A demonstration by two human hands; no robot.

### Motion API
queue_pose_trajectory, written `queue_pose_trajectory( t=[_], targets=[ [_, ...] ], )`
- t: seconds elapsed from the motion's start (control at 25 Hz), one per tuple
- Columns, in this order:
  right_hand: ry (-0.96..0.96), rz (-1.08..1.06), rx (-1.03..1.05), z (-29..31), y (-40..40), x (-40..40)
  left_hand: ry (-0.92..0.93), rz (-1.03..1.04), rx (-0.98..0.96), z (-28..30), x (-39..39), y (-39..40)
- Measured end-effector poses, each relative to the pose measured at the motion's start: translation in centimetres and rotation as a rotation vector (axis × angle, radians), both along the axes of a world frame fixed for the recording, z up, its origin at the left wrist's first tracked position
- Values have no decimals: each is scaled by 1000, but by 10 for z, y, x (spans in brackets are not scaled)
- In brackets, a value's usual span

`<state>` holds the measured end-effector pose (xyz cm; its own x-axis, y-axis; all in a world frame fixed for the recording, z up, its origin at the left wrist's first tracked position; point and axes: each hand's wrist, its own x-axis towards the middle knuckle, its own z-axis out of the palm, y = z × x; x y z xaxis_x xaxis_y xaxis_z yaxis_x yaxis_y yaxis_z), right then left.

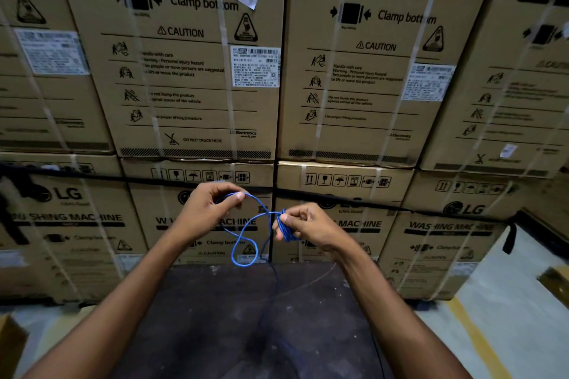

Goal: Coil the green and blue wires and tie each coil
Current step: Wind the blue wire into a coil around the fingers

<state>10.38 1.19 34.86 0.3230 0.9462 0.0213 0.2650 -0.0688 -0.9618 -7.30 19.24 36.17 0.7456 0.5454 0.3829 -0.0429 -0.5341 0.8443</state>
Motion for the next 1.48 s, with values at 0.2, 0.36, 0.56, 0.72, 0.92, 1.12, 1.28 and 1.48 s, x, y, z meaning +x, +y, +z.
queue_pose_trajectory(
  t=[0.2, 0.36, 0.56, 0.72, 0.92, 1.12, 1.28, 1.48],
  targets=[
    [-5, -14, -26, 0, 1, -2, 106, 154, 845, 4, -2, -2],
    [-29, -17, -58, 0, 2, -2, 209, 122, 1161, 8, 3, 0],
    [-57, 0, -37, -7, 5, 2, 209, -73, 967, 3, 6, 13],
    [-36, 28, -2, -11, 4, 5, 6, 162, 587, -6, 2, 24],
    [62, 32, 49, -7, 1, 9, 188, 529, 126, -49, -5, 67],
    [122, 109, 80, -5, -5, 12, 363, 713, -117, -93, -23, 93],
    [156, 104, 88, -5, -6, 9, 507, 476, -62, -109, -28, 91],
    [181, 73, 44, -9, -1, 1, 555, 352, 87, -95, -17, 67]
  ],
)
